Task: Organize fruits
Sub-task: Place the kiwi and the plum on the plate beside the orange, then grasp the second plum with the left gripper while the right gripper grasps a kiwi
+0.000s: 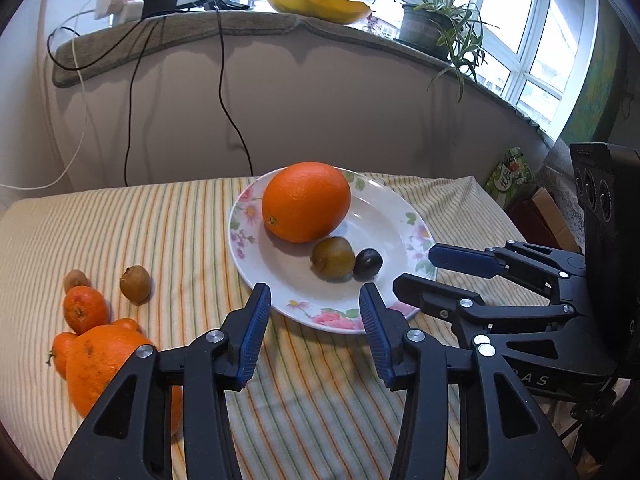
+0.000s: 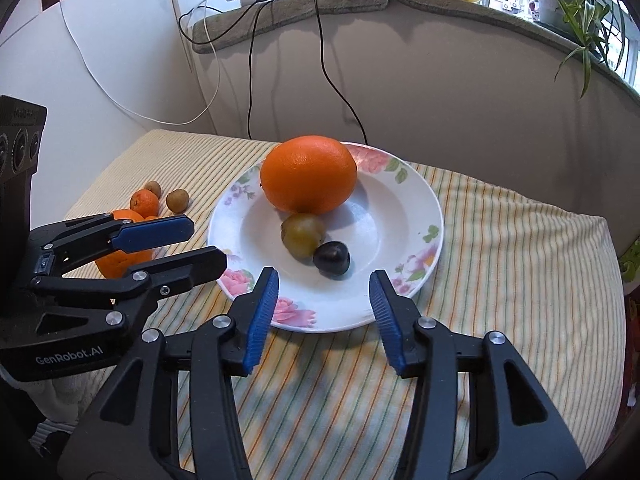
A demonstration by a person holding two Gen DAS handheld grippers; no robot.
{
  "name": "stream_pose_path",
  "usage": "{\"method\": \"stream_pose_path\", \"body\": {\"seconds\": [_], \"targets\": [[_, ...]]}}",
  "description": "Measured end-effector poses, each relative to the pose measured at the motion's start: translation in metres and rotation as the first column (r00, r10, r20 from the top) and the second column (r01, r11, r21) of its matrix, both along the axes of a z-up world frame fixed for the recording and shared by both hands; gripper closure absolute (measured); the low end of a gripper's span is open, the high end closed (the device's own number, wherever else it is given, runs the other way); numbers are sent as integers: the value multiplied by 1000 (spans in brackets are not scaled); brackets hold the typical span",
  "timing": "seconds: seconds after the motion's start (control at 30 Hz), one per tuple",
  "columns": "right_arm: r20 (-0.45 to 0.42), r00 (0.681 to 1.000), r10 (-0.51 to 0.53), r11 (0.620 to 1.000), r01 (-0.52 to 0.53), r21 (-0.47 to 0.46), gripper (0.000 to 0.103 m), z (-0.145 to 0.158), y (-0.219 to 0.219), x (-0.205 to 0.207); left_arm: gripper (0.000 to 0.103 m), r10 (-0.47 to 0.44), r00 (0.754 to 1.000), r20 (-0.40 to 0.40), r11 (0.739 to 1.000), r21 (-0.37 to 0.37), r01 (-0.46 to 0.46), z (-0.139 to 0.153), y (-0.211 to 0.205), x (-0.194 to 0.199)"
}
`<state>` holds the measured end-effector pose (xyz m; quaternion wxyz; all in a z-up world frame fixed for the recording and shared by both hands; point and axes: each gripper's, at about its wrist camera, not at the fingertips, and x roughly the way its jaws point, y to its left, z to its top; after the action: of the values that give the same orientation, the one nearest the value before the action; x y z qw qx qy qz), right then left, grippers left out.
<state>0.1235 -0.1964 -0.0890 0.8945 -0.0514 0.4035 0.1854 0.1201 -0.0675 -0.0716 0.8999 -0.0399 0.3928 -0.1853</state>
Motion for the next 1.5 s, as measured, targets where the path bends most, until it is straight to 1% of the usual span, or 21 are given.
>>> {"method": "stream_pose_path", "body": {"seconds": [0.3, 0.5, 0.6, 0.73, 0.83, 1.0, 1.2, 1.3, 1.5], "targets": [[11, 1000, 3, 1000, -3, -3, 51, 6, 4, -10, 58, 24, 1000, 15, 1000, -15, -23, 7, 11, -12], [19, 1000, 23, 1000, -24, 11, 50, 12, 12, -19, 58, 48, 998, 33, 999, -19, -47, 14, 23, -26], [26, 999, 40, 999, -40, 18, 38, 14, 18, -25, 58, 65, 997, 39, 998, -24, -64, 16, 31, -35], [36, 997, 69, 997, -70, 16, 38, 17, 30, -32, 58, 97, 994, 42, 995, -22, -96, 17, 46, -45], [37, 995, 95, 995, -96, 19, 37, 18, 40, -35, 55, 128, 991, 42, 992, -18, -127, 15, 60, -53], [34, 991, 127, 991, -128, 31, 36, 18, 54, -38, 54, 185, 982, 36, 983, -5, -185, 11, 86, -69], [26, 985, 171, 985, -172, 29, 36, 18, 73, -37, 54, 264, 964, 29, 964, 15, -265, 4, 120, -90], [12, 982, 190, 981, -190, 43, 36, 18, 82, -31, 54, 302, 953, 28, 953, 11, -302, 3, 136, -101], [-5, 975, 222, 973, -222, 57, 36, 20, 105, -10, 54, 369, 929, 16, 929, 26, -369, -4, 164, -120]]}}
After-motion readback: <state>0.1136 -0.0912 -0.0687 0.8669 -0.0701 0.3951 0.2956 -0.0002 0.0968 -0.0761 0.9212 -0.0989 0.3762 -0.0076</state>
